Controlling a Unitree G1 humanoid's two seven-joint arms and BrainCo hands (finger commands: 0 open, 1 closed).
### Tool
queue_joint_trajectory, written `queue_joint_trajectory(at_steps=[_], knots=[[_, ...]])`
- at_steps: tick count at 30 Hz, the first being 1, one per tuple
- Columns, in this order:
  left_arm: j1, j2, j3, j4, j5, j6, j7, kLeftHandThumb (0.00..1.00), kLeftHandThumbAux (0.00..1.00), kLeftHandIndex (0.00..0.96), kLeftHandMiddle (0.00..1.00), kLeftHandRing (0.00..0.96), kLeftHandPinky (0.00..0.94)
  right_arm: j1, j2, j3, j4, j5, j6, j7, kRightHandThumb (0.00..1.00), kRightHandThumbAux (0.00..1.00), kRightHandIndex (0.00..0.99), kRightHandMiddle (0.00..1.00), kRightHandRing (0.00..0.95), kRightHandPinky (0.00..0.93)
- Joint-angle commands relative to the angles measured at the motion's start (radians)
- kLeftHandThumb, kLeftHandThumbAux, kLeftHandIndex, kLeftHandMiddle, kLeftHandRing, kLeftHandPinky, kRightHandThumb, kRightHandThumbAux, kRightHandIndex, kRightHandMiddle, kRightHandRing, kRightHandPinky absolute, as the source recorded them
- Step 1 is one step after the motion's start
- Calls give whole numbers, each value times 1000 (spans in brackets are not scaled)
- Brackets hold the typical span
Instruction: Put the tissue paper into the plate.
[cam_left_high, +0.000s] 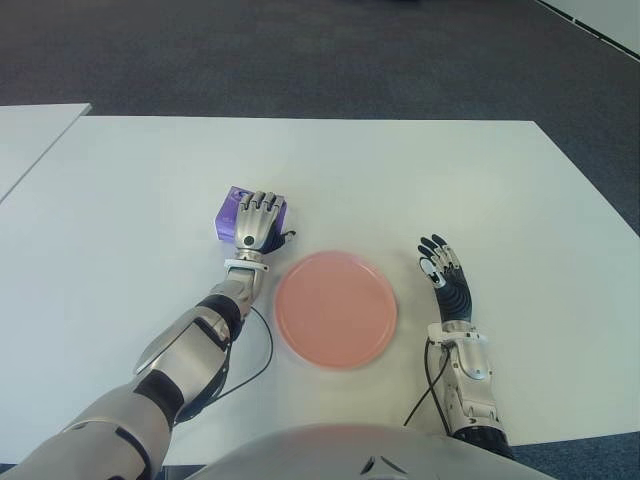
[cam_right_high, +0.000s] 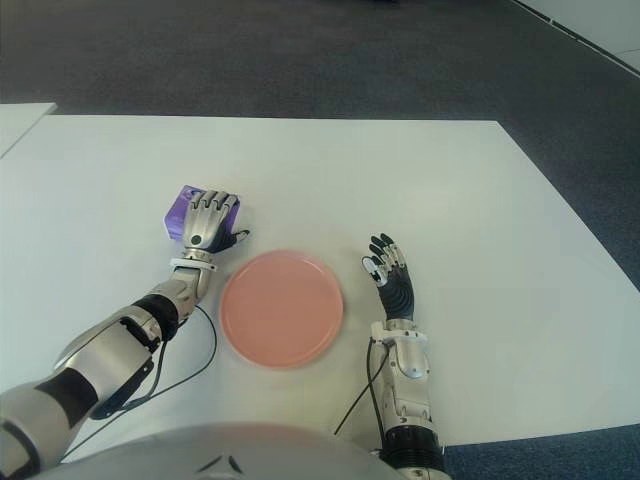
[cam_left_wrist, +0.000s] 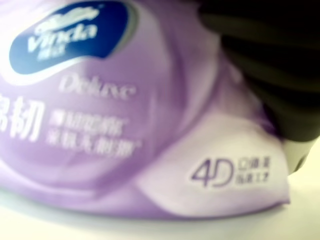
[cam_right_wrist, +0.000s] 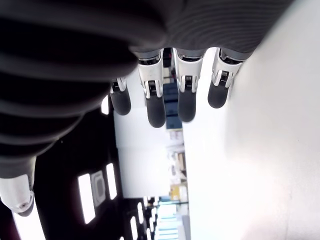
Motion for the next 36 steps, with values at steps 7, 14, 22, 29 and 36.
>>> queue_joint_trajectory(at_steps=[7, 14, 22, 29, 36], knots=[[78, -3, -18, 31, 3, -81, 26, 861, 661, 412, 537, 813, 808, 49, 22, -17, 91, 3, 79, -28, 309, 529, 128, 187, 126, 67], [63, 10, -24, 16, 12, -111, 83, 861, 663, 408, 539, 831, 823, 46, 19, -12, 108, -19, 70, -36, 303, 542, 122, 190, 121, 66], [40, 40, -27, -27, 15, -180, 111, 856, 666, 399, 536, 833, 823, 35, 21, -12, 139, -42, 69, -55, 315, 575, 135, 210, 142, 87], [37, 66, -44, -92, 47, -179, 150, 856, 665, 400, 539, 842, 834, 30, 14, -3, 167, -83, 60, -73, 281, 600, 138, 196, 128, 67], [37, 78, -46, -125, 66, -174, 183, 857, 664, 403, 541, 846, 836, 21, 8, 0, 194, -101, 42, -79, 259, 611, 159, 192, 125, 74]])
